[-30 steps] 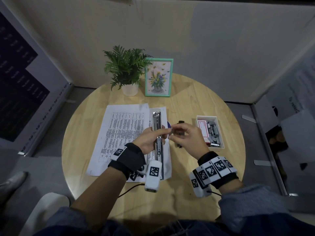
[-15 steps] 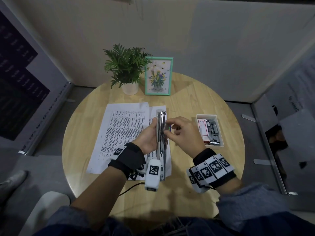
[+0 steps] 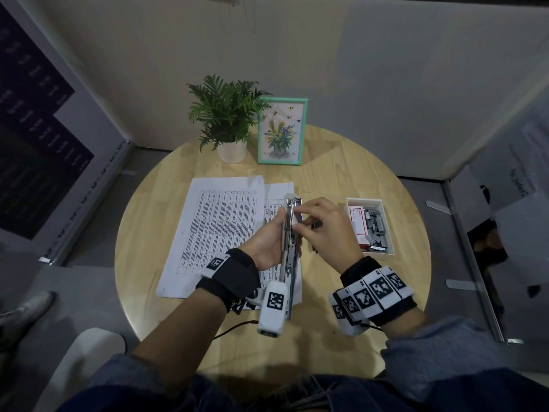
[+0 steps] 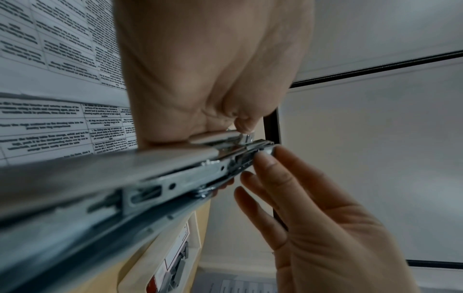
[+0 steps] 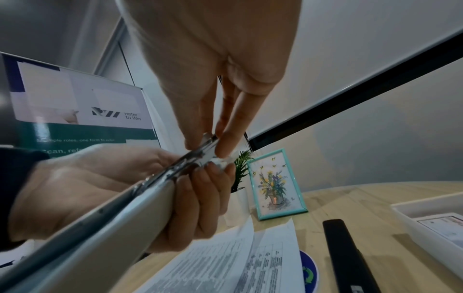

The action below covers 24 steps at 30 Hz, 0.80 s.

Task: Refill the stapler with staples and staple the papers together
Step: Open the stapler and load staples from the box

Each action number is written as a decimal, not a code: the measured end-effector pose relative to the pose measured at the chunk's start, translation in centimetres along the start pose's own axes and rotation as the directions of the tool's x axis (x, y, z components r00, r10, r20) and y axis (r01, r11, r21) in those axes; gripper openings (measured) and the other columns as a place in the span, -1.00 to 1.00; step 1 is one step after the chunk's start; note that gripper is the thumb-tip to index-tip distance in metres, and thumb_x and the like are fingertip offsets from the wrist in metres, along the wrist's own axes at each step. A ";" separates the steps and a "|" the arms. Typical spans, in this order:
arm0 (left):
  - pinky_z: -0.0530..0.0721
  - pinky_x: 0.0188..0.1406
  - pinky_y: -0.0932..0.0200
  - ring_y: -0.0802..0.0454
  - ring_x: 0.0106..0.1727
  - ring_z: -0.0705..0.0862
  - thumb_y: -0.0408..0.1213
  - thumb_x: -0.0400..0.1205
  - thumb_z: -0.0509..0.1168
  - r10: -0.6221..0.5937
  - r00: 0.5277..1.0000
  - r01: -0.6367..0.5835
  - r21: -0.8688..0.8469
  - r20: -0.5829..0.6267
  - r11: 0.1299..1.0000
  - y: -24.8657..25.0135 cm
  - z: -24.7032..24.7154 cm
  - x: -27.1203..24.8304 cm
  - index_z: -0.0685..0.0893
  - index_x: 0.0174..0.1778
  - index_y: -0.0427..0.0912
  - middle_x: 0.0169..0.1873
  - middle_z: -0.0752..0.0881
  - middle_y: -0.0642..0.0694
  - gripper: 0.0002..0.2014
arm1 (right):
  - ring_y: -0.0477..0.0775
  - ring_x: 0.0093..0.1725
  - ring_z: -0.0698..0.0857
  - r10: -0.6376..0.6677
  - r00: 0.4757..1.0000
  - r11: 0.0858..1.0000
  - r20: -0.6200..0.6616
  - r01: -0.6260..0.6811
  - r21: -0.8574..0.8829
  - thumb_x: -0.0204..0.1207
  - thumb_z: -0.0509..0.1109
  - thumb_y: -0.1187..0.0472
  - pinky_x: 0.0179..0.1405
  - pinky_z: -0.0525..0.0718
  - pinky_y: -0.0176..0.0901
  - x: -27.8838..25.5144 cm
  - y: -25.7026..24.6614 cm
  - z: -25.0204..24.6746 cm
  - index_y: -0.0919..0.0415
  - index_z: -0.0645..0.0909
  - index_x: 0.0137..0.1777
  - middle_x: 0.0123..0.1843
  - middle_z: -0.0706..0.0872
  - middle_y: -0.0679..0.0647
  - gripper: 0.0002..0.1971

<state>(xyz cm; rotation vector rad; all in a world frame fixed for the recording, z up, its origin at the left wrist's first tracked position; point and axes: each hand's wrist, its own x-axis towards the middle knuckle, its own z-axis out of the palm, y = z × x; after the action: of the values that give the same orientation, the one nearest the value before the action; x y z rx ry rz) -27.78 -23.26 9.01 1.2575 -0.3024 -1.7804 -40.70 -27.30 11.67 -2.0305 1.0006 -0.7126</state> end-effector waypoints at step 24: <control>0.50 -0.35 0.15 0.09 -0.42 0.51 0.16 0.72 -0.20 -0.002 1.000 0.003 -0.008 0.014 1.000 -0.3 -0.1 0.3 0.69 -0.08 -0.16 -0.51 0.62 -0.02 -0.38 | 0.11 0.06 0.70 -0.023 0.998 0.997 0.053 0.019 0.072 0.43 0.47 0.43 0.10 0.78 -0.04 0.1 0.6 0.2 0.38 0.71 0.15 0.08 0.52 0.04 -0.72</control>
<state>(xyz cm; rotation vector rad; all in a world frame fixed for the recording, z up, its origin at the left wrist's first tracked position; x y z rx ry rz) -27.85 -23.29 8.61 1.2404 -0.3013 -1.7917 -40.75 -27.54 11.03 -1.9905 0.9112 -0.6914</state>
